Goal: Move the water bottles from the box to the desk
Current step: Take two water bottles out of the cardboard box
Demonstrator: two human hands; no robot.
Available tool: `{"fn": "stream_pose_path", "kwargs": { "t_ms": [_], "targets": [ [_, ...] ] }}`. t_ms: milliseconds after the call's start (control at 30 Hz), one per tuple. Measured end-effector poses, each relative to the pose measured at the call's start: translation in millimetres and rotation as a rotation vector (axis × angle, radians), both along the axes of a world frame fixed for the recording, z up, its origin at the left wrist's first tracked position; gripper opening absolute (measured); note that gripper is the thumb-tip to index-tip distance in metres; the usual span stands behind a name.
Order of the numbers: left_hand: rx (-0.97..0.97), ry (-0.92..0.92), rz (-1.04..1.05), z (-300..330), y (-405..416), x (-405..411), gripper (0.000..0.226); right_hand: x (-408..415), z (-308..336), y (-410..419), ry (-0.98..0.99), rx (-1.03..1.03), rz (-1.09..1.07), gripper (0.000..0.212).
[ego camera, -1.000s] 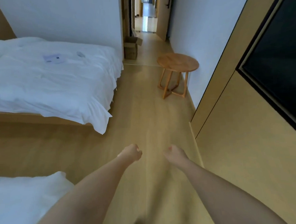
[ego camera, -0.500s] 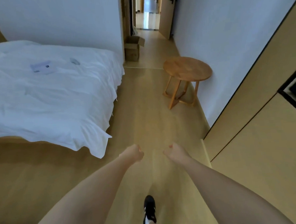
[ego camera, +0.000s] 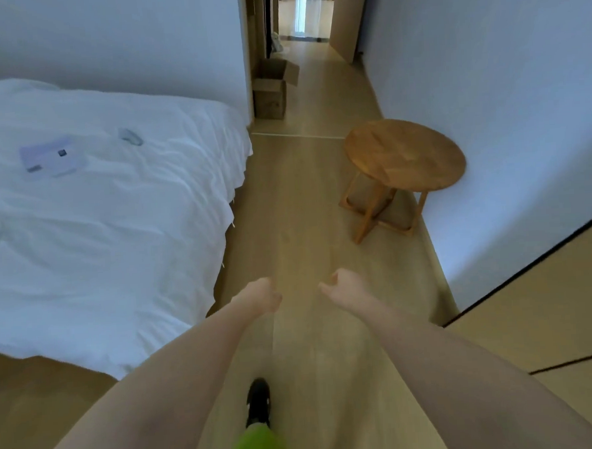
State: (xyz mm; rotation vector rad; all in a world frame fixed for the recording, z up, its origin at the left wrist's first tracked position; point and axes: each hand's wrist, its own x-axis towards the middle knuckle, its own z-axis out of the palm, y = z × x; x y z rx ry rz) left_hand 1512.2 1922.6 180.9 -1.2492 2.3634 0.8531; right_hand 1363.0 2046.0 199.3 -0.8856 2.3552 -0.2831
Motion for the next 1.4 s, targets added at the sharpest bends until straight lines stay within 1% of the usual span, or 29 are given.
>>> {"fn": "stream_pose_path", "kwargs": {
  "t_ms": [67,167,433,533,700,867,967,1033,1133,1267,1400],
  "targets": [
    [-0.005,-0.012,-0.043,-10.5,-49.2,-25.0,0.032,-26.3,-5.5,-43.3,0.011,-0.002,0.001,0.053],
    [-0.012,0.031,-0.057,-19.5,-127.6,-65.8,0.030,-68.0,-12.7,-112.1,-0.008,-0.035,-0.029,0.052],
    [0.004,0.074,-0.103,-11.6,-311.5,-171.2,0.024,-170.3,-9.6,-263.2,-0.059,-0.022,-0.170,0.057],
    [0.017,0.072,-0.135,-14.5,-360.4,-215.0,0.027,-210.5,-8.9,-307.8,-0.075,-0.030,-0.201,0.056],
    [0.045,0.045,-0.175,-23.3,-437.1,-301.7,0.028,-293.8,-11.9,-386.2,-0.084,-0.051,-0.220,0.061],
    [0.042,0.051,-0.147,-26.5,-521.7,-399.6,0.033,-392.7,-20.5,-476.0,-0.088,-0.085,-0.184,0.058],
    [0.041,0.068,-0.096,-20.2,-569.9,-456.1,0.036,-450.6,-13.5,-532.2,-0.066,-0.033,-0.137,0.060],
    [0.026,0.092,-0.067,-15.3,-601.6,-490.3,0.039,-487.5,-4.5,-565.8,-0.064,-0.037,-0.121,0.060],
    [0.009,0.077,-0.053,-7.6,-648.1,-535.9,0.043,-537.1,9.9,-609.3,-0.055,-0.039,-0.104,0.058],
    [-0.012,0.063,-0.025,-3.7,-711.6,-599.0,0.040,-600.1,14.2,-664.8,-0.038,-0.051,-0.100,0.055],
    [-0.007,0.083,-0.065,-9.2,-772.8,-661.3,0.038,-662.2,8.7,-727.1,-0.057,-0.019,-0.111,0.055]
  ]
}}
